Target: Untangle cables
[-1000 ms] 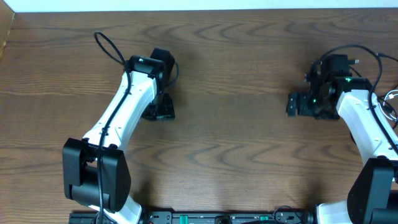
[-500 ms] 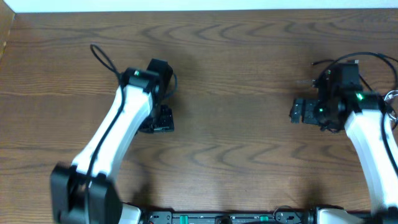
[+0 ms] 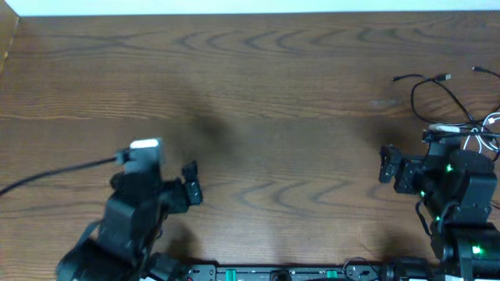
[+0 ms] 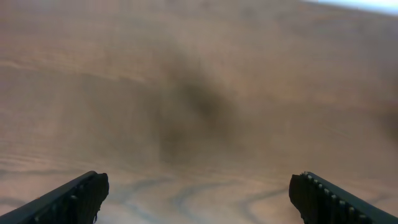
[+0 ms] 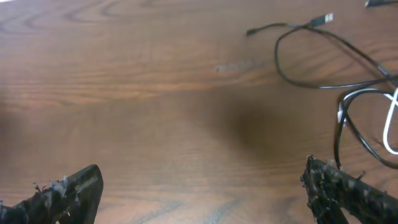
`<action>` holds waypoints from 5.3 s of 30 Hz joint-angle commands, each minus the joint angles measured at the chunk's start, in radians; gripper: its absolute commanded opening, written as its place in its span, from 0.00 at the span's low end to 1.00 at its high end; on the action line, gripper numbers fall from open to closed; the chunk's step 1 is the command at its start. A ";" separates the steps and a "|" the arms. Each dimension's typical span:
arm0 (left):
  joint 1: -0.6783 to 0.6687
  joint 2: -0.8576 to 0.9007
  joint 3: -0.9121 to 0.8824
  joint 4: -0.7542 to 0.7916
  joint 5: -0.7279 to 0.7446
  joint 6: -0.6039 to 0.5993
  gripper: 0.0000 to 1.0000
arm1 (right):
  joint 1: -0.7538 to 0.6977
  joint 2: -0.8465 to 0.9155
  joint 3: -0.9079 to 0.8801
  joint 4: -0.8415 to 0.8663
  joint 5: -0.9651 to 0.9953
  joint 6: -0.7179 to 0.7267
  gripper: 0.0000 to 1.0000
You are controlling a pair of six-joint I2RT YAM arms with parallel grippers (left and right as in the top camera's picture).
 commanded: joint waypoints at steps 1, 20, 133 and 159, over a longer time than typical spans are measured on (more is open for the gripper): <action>-0.004 -0.088 -0.008 -0.002 -0.030 0.011 0.98 | 0.008 -0.005 -0.011 -0.016 0.018 -0.014 0.99; -0.004 -0.147 -0.008 -0.029 -0.030 0.011 0.98 | 0.008 -0.002 -0.011 -0.192 0.018 -0.014 0.99; 0.227 -0.169 -0.127 0.070 0.006 0.004 0.98 | 0.100 -0.671 -0.758 0.670 0.037 -0.216 0.99; 0.474 -0.647 -0.847 0.843 0.232 0.292 0.98 | 0.100 -0.671 -0.758 0.670 0.037 -0.216 0.99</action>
